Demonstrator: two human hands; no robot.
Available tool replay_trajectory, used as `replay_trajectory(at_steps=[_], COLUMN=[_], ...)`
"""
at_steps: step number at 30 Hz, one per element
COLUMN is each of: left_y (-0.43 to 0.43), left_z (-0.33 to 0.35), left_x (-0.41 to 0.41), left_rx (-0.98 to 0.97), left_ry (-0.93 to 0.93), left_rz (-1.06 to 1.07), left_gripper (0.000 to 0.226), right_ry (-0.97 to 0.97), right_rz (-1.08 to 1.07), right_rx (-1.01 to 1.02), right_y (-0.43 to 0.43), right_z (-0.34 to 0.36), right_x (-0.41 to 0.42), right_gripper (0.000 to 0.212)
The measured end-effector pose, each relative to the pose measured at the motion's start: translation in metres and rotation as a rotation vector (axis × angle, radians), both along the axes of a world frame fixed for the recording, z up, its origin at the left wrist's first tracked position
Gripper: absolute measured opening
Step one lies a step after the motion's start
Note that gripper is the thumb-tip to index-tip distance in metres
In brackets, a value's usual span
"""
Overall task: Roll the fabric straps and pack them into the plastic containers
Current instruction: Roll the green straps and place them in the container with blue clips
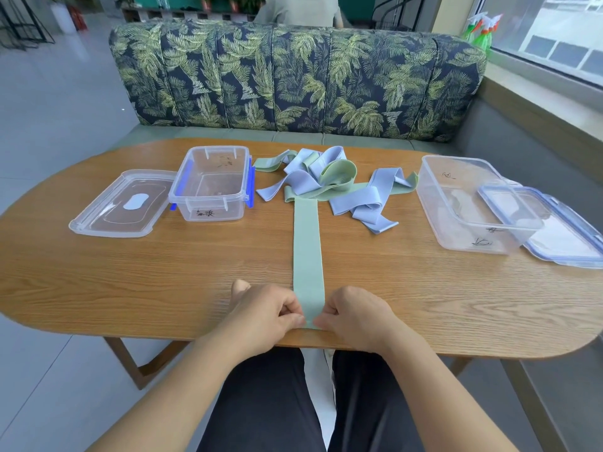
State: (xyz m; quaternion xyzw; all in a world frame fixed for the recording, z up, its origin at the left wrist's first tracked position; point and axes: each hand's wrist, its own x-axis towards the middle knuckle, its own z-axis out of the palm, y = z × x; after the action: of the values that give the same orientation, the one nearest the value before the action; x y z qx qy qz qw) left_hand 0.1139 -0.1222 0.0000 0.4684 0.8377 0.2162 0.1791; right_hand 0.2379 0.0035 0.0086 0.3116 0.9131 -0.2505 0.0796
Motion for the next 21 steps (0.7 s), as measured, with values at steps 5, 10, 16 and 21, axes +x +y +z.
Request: replay_trajectory(at_steps=[5,10,16,21], left_y=[0.002,0.007,0.012,0.008], left_z=[0.003,0.007,0.011,0.008], left_x=[-0.001,-0.004,-0.004,-0.006], left_rx=[0.005,-0.087,-0.161,-0.039], left_ry=[-0.025,0.009,0.012,0.070], left_rz=[0.024,0.026,0.010,-0.127], left_gripper=[0.018,0.024,0.027,0.020], right_ry=[-0.053,-0.026,0.028,0.016], right_rz=[-0.022,-0.090,-0.144,-0.147], right_rx=[-0.041,-0.091,-0.157,-0.168], right_y=[0.001,0.001,0.001,0.001], right_z=[0.005,0.002,-0.001,-0.001], right_x=[-0.005,-0.005,-0.004,-0.006], right_gripper=[0.038,0.033,0.032,0.030])
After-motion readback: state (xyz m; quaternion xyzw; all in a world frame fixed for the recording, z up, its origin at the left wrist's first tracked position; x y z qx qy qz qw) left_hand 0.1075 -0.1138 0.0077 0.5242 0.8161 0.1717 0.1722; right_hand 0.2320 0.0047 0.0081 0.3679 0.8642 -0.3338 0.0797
